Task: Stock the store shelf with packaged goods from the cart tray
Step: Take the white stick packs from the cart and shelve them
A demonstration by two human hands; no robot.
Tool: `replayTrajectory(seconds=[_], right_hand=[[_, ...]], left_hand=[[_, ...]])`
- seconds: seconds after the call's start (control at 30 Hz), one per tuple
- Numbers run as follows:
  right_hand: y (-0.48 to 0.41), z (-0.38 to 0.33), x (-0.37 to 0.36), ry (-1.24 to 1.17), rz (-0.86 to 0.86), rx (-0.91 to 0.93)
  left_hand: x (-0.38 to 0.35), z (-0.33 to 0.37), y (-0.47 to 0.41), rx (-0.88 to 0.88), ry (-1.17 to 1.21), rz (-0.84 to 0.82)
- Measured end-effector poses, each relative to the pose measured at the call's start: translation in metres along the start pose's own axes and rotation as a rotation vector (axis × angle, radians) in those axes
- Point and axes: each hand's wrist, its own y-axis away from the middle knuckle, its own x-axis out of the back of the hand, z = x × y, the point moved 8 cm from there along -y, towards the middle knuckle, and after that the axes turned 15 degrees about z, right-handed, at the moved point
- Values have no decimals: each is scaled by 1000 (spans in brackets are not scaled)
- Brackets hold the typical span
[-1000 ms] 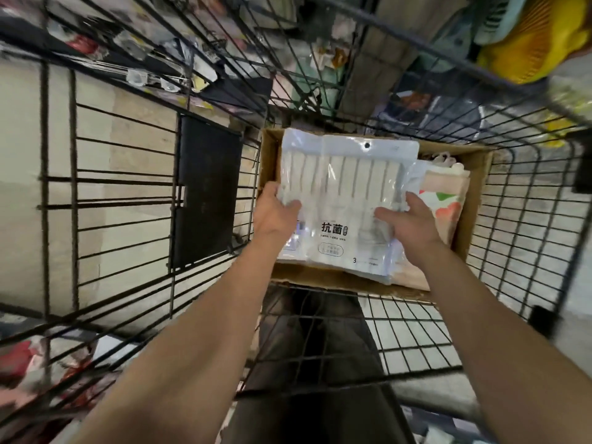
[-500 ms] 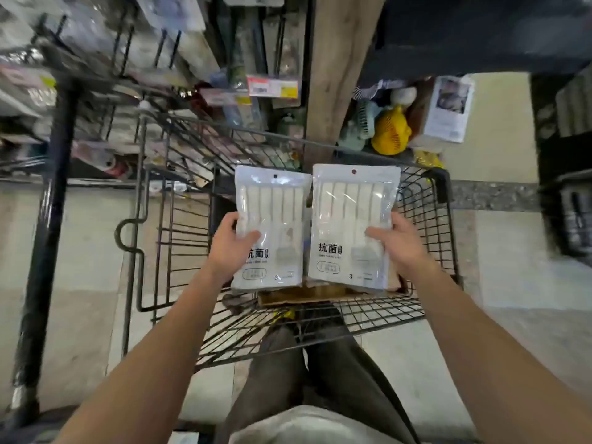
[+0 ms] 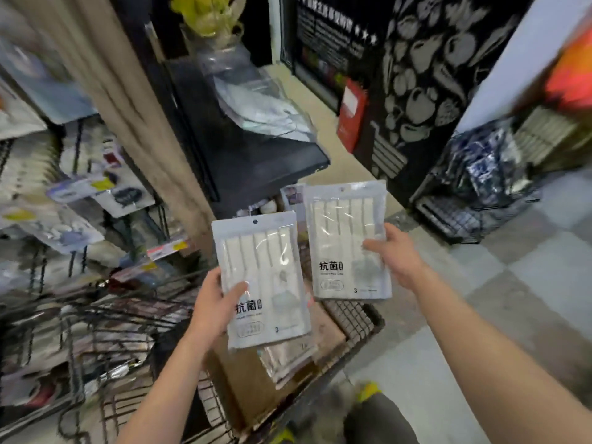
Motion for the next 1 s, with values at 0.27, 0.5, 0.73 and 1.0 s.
replayTrajectory(seconds=[0.27, 0.5, 0.73, 1.0], right_hand=[[-87, -22, 116, -106, 96, 28], [-197, -47, 213, -140, 47, 37], [-294, -103, 257, -166, -15, 69], [-416, -180, 193, -126, -205, 106]], left_hand=[[-142, 92, -7, -83, 47, -64], [-286, 153, -5, -82, 66, -59], [-376, 203, -21, -59, 83, -48], [-411, 244, -122, -35, 195, 111]])
